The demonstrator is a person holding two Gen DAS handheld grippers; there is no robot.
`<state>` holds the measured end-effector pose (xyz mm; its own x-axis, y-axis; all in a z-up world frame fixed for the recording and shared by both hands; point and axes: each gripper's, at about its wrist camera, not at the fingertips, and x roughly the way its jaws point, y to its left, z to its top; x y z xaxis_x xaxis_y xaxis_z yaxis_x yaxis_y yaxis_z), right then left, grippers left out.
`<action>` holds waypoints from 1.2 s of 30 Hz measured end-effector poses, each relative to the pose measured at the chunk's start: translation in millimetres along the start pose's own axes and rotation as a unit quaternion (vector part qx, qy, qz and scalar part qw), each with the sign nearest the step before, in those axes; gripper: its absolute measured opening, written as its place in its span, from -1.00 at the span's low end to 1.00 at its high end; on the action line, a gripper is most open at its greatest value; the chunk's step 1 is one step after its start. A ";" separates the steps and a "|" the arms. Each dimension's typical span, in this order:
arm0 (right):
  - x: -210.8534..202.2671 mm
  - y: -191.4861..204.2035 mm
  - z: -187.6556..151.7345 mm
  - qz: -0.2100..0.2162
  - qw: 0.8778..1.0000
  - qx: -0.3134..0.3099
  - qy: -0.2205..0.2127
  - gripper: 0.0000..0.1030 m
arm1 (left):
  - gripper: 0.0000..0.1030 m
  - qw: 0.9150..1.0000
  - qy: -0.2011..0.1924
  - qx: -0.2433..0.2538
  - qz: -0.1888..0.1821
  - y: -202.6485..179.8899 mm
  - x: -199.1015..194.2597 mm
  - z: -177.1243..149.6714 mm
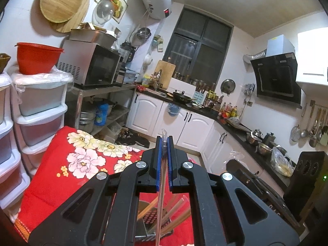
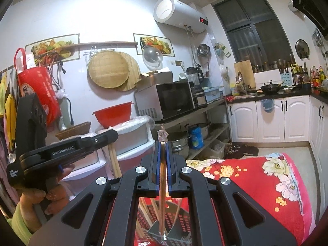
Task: Organize utensils
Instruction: 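Lower both held chopsticks into the grey mesh caddy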
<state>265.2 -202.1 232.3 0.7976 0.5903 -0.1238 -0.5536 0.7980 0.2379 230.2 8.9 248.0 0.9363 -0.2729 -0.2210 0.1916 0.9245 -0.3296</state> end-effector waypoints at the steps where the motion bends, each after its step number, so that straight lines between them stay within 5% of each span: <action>1: 1.6 -1.3 1.2 0.000 1.000 0.000 -0.001 -0.90 | -0.98 1.000 -0.002 -0.002 0.001 0.6 1.6 0.7; 16: 38.4 -15.0 -6.1 -0.011 1.000 0.017 0.010 -0.90 | -0.98 0.999 -0.018 -0.017 0.021 19.0 34.8 -3.2; 36: 67.1 -31.8 -56.4 -0.027 0.997 0.034 0.069 -0.90 | -0.98 0.999 0.028 -0.025 0.010 46.0 71.2 -40.1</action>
<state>322.9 -181.0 162.1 0.7833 0.5609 -0.2682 -0.4886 0.8221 0.2923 293.8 21.3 180.3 0.9217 -0.2705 -0.2780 0.1574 0.9159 -0.3693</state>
